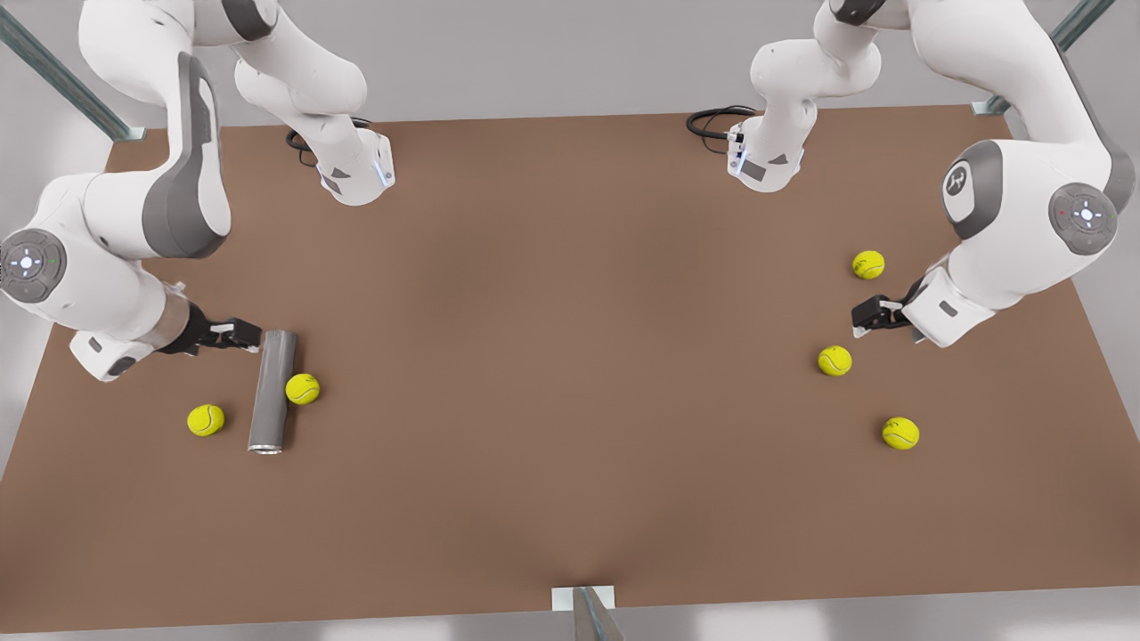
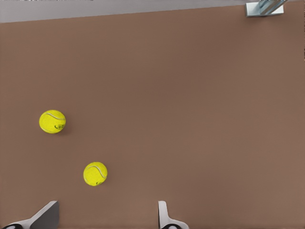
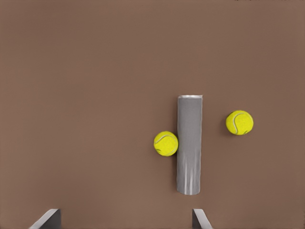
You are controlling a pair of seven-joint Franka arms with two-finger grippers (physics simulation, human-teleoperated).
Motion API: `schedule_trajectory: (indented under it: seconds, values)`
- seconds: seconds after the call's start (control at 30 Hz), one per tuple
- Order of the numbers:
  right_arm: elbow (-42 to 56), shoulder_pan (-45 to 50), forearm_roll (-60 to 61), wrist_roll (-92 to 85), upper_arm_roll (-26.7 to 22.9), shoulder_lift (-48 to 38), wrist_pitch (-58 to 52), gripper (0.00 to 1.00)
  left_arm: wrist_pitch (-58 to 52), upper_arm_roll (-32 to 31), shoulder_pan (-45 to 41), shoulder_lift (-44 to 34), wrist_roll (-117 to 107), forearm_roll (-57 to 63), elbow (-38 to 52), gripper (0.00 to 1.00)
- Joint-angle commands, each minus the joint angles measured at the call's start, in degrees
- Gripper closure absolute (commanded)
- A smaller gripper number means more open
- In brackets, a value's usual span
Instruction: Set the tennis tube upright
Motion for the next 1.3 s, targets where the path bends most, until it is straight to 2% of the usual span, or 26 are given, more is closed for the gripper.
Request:
schedule_trajectory:
  seconds: [0.0,0.2,0.3,0.57,0.67,0.73,0.97,1.1,1.27]
  values:
    - [-0.12,-0.15,0.00,0.18,0.00,-0.04,0.31,0.00,0.00,0.00,0.00,-0.02,0.00,-0.01,-0.09,0.01]
    - [-0.56,-0.06,-0.09,0.27,0.09,0.05,1.10,0.00,-0.62,-0.44,0.09,-0.02,-1.23,-2.03,-2.03,0.01]
    - [-1.09,-0.15,-0.09,0.36,0.09,0.31,1.19,0.00,3.07,-0.53,2.90,6.04,-0.26,-22.86,-2.38,0.01]
    - [-2.50,-1.38,-0.09,0.45,0.00,9.62,4.09,0.00,3.51,-0.53,2.02,13.78,-0.26,-22.43,0.87,0.01]
    - [-6.45,-3.40,-0.09,0.36,0.00,9.89,7.60,0.00,7.91,-0.62,2.02,14.83,-0.44,-22.60,0.78,0.01]
    - [-13.04,-4.89,0.00,0.27,0.00,8.48,12.61,0.00,8.35,-0.62,2.02,15.27,-0.44,-22.95,0.78,0.01]
    - [-13.04,-13.07,-0.09,-0.52,0.53,15.43,19.29,0.00,10.46,-0.70,1.23,18.17,-0.44,-24.18,0.87,0.01]
    - [-13.04,-13.25,-0.35,-2.97,0.53,20.09,24.74,0.00,11.87,-0.70,0.88,19.23,-0.26,-23.83,0.78,0.01]
    - [-14.53,-12.37,-0.35,-2.89,0.53,21.05,27.81,0.00,11.69,-0.70,0.88,19.58,-0.26,-23.57,0.52,0.01]
